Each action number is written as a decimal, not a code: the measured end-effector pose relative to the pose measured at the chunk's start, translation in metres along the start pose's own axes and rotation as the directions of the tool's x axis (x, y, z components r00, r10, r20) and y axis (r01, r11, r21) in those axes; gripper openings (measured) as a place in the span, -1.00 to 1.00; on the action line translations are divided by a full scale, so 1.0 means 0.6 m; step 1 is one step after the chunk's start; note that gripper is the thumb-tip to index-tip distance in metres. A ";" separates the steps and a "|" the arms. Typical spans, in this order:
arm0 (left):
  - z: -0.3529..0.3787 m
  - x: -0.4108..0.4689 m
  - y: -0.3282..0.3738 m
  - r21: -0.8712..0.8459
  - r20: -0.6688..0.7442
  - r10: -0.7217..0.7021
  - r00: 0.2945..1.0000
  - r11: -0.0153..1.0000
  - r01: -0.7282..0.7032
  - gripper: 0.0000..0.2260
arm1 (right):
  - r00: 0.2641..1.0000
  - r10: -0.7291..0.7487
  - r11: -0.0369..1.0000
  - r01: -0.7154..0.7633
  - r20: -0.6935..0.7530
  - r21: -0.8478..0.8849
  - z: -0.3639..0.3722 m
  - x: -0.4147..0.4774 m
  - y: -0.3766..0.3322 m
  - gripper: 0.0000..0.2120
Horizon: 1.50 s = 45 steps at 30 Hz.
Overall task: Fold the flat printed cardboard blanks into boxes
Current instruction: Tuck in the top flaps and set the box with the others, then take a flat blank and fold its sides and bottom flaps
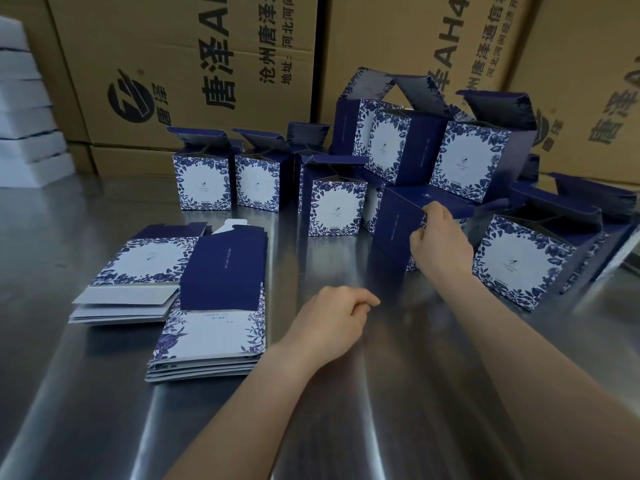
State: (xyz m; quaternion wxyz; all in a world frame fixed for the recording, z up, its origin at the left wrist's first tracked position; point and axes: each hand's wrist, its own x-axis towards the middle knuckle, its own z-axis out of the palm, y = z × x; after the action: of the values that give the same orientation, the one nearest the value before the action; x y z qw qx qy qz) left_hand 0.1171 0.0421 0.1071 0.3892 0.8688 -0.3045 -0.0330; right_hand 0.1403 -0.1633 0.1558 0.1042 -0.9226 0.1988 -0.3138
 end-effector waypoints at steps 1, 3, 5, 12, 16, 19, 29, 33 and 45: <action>0.000 0.000 0.000 -0.001 0.000 -0.002 1.000 1.000 0.002 -0.71 | 1.000 0.003 1.000 -0.003 0.017 -0.009 0.000 0.001 0.002 -0.71; 0.000 -0.001 0.001 0.000 -0.003 -0.003 1.000 1.000 0.003 -0.71 | 0.998 0.015 1.000 -0.013 0.056 -0.027 0.002 0.002 0.005 -0.63; 0.000 -0.002 0.000 0.001 -0.007 -0.003 1.000 1.000 0.003 -0.71 | 0.995 0.032 0.999 -0.029 0.092 -0.031 0.005 0.004 0.008 -0.54; -0.005 -0.005 0.005 0.018 -0.041 0.007 0.999 1.000 -0.006 -0.71 | 0.983 0.094 0.994 -0.103 0.155 0.048 0.006 0.005 -0.002 -0.38; -0.024 -0.008 0.016 0.058 -0.242 0.001 0.970 0.998 0.013 -0.74 | 0.984 0.088 0.990 -0.104 0.155 0.093 -0.004 -0.009 -0.017 -0.29; -0.052 -0.009 0.021 0.047 -0.465 -0.012 0.885 0.998 0.038 -0.74 | 0.996 0.059 0.991 -0.068 0.073 0.119 -0.008 -0.030 -0.038 -0.26; -0.118 -0.009 -0.044 0.161 -0.510 -0.388 0.768 0.833 0.529 -0.43 | 0.992 0.020 0.906 -0.071 0.125 0.417 0.044 -0.105 -0.089 -0.73; -0.114 -0.007 -0.065 0.226 -0.360 -0.557 0.749 0.726 0.649 -0.30 | 0.967 -0.003 0.866 -0.125 0.254 0.485 0.060 -0.119 -0.085 -0.78; -0.105 -0.014 -0.046 0.342 -0.373 -0.482 0.793 0.723 0.601 -0.55 | 0.920 -0.170 0.730 -0.124 0.354 0.672 0.052 -0.130 -0.086 -0.62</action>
State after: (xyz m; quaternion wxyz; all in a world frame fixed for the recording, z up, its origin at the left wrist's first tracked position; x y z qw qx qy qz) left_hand 0.1428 0.1021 0.1302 0.1896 0.9810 0.0191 0.0372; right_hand 0.1187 -0.0811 0.1058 0.4689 -0.8651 0.0329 -0.1749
